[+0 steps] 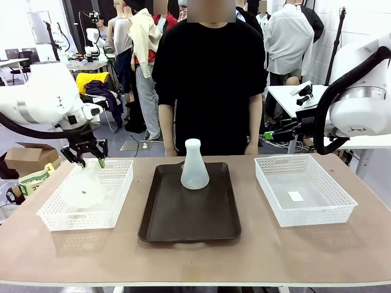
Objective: Prepare the laboratory tools.
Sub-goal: Place the picked Big flask upright in the Handle tray as directed by the person.
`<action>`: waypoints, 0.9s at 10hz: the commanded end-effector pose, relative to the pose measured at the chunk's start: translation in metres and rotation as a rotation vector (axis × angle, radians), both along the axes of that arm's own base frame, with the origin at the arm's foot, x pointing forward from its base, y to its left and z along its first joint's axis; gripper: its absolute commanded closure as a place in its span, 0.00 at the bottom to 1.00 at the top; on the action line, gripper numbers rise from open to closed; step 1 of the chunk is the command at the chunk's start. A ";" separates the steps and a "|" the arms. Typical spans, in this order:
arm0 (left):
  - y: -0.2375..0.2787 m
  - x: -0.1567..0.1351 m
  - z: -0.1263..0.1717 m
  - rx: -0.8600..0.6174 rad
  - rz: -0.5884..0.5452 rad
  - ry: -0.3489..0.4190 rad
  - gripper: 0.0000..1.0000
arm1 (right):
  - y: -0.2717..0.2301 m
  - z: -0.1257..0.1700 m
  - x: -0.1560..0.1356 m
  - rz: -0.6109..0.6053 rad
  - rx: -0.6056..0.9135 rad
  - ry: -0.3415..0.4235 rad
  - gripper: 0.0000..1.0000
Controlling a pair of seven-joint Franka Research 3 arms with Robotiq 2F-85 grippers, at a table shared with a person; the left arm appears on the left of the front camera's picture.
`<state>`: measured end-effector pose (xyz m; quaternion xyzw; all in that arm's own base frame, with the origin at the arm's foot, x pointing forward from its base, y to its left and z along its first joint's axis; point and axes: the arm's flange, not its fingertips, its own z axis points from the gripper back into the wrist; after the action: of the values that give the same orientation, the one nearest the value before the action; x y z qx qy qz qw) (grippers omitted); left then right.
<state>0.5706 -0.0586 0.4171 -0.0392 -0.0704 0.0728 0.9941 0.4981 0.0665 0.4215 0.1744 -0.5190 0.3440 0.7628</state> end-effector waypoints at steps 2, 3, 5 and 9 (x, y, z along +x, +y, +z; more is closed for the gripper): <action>0.020 -0.027 0.041 -0.100 -0.055 -0.152 1.00 | -0.001 0.002 0.000 0.003 -0.003 0.012 0.00; 0.023 -0.037 0.056 -0.155 -0.113 -0.211 1.00 | -0.001 0.002 0.000 0.003 -0.003 0.012 0.00; 0.024 -0.065 0.080 -0.214 -0.208 -0.344 1.00 | -0.001 0.002 0.000 0.003 -0.003 0.012 0.00; 0.022 -0.075 0.089 -0.250 -0.255 -0.411 1.00 | -0.001 0.002 0.000 0.003 -0.003 0.012 0.00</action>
<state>0.4956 -0.0425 0.5145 -0.1738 -0.2540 -0.0450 0.9504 0.4982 0.0662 0.4217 0.1742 -0.5192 0.3438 0.7628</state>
